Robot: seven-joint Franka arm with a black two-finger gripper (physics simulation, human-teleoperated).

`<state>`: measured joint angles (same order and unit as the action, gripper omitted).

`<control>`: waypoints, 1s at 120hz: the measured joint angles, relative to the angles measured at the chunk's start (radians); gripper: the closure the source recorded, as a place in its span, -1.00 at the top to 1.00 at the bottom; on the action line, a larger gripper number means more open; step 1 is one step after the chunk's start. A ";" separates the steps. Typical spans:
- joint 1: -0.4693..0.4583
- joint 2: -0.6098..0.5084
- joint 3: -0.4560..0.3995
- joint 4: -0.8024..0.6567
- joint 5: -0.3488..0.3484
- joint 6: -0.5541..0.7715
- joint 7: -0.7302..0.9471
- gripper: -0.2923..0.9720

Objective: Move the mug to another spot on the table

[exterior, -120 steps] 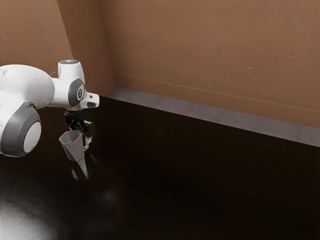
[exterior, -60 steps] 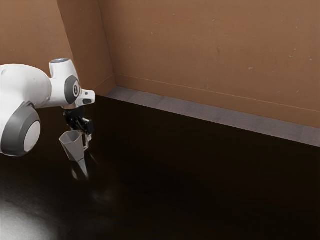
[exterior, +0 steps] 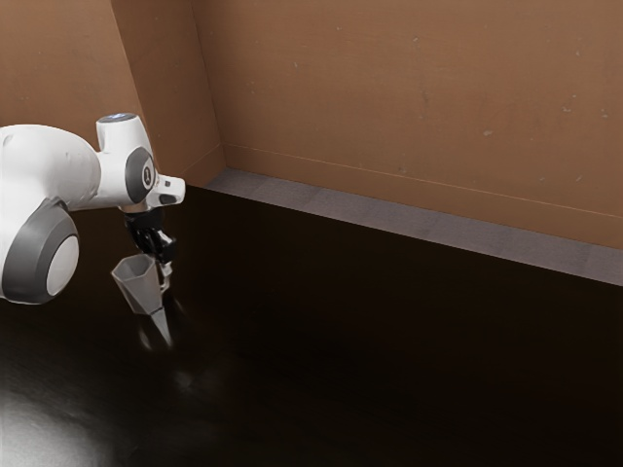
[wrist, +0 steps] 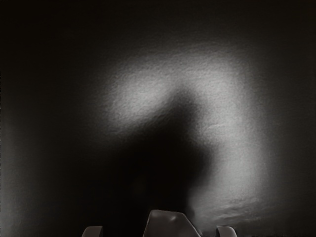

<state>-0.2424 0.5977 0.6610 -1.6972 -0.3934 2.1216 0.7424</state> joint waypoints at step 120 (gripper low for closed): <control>-0.053 -0.065 -0.174 0.123 0.267 -0.079 -0.040 -0.49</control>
<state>-0.2951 0.5329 0.4871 -1.5741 -0.1261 2.0426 0.7020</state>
